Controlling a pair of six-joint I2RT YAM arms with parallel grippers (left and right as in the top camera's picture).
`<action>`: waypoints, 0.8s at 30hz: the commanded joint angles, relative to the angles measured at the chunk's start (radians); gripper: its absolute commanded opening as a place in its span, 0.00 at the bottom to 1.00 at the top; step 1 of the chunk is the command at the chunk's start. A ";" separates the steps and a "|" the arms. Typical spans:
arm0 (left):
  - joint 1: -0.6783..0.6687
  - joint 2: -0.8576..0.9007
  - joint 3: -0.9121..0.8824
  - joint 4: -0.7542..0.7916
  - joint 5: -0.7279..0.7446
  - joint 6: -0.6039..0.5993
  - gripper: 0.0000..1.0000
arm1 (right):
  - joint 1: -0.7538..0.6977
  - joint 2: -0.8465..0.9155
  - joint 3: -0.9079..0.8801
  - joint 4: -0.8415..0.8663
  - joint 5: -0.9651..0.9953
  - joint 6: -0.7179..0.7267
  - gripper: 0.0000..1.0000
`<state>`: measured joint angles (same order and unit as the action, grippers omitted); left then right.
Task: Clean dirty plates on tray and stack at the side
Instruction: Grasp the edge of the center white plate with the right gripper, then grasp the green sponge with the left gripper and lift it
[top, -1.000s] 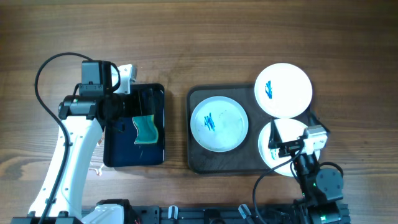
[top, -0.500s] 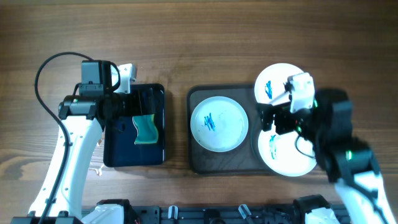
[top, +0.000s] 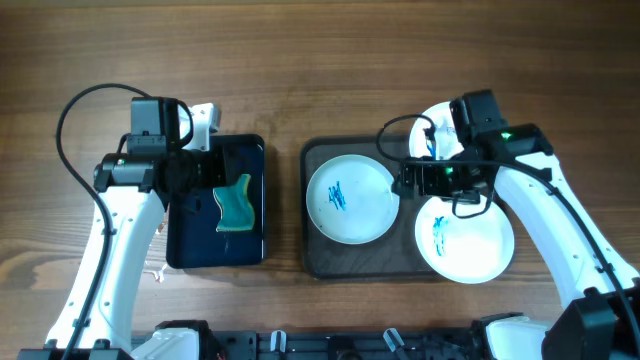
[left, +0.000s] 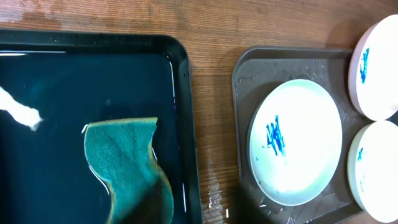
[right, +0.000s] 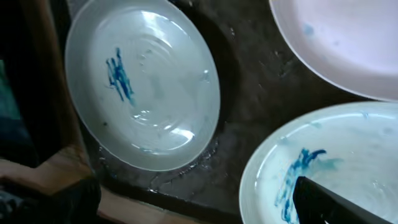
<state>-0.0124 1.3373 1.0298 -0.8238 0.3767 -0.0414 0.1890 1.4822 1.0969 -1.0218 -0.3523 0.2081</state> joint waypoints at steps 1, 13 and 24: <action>0.004 0.000 0.014 0.009 0.003 0.009 0.77 | 0.002 0.011 0.018 0.013 -0.058 -0.022 1.00; 0.004 0.000 0.014 -0.317 -0.226 -0.258 0.05 | 0.002 0.011 0.018 0.016 -0.058 -0.023 1.00; 0.003 0.000 0.014 -0.260 -0.227 -0.145 0.04 | 0.002 0.011 0.017 0.024 -0.069 -0.022 1.00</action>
<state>-0.0116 1.3373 1.0325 -1.1221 0.1612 -0.2455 0.1890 1.4822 1.0969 -1.0065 -0.4000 0.2035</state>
